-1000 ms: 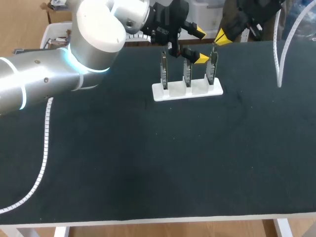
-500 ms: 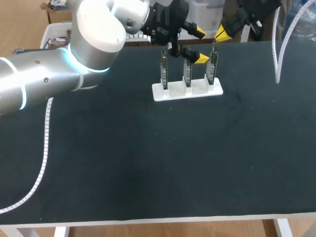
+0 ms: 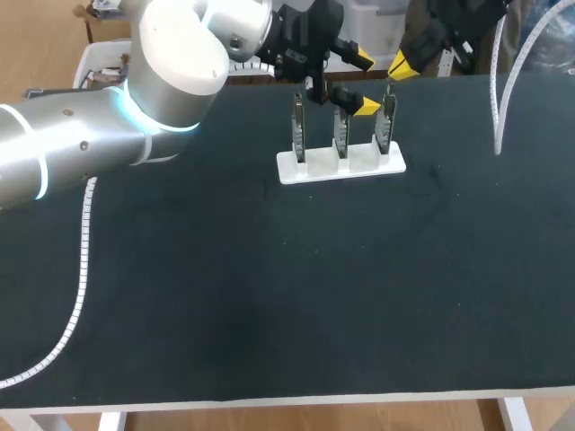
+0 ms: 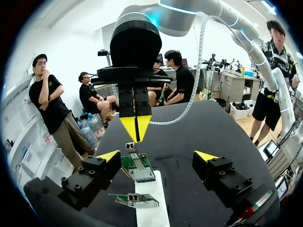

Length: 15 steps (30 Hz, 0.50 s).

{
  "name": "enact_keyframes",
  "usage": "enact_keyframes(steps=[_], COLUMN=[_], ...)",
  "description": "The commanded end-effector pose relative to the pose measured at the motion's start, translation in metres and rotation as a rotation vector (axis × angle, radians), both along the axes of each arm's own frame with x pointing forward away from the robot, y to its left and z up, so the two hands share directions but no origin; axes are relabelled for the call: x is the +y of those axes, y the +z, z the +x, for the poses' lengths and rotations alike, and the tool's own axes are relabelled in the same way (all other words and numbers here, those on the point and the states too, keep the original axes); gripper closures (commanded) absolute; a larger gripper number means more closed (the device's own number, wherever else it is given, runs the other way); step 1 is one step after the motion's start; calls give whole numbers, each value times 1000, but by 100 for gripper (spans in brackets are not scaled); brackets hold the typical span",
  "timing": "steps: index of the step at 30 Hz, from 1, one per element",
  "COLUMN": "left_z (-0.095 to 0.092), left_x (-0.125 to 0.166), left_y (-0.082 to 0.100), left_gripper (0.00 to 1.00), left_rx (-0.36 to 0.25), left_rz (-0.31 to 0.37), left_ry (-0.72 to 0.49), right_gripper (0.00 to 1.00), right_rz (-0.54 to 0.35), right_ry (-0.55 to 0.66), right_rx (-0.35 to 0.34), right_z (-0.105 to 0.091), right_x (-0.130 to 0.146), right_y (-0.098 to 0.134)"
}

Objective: Pick up the optical module with the left hand, and insert it into the network port with the right hand.

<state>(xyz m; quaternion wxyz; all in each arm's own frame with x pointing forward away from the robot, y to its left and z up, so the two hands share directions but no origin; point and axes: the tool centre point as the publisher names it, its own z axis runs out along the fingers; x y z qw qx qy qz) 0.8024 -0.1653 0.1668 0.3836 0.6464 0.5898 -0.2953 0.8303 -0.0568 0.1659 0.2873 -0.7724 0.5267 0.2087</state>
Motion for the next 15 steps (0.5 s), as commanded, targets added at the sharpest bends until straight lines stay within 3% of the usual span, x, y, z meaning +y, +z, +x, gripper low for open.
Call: enact_keyframes(steps=[1, 15], left_z=[0, 0], left_x=[-1, -1], left_y=[1, 1], left_gripper=[0, 0], left_rx=[1, 1], left_rz=[4, 4], left_ry=[1, 1], right_gripper=[100, 100], right_rz=[2, 1], right_ry=[8, 17], right_rx=[5, 11], right_z=[5, 16], right_x=[-1, 6], right_y=[2, -1])
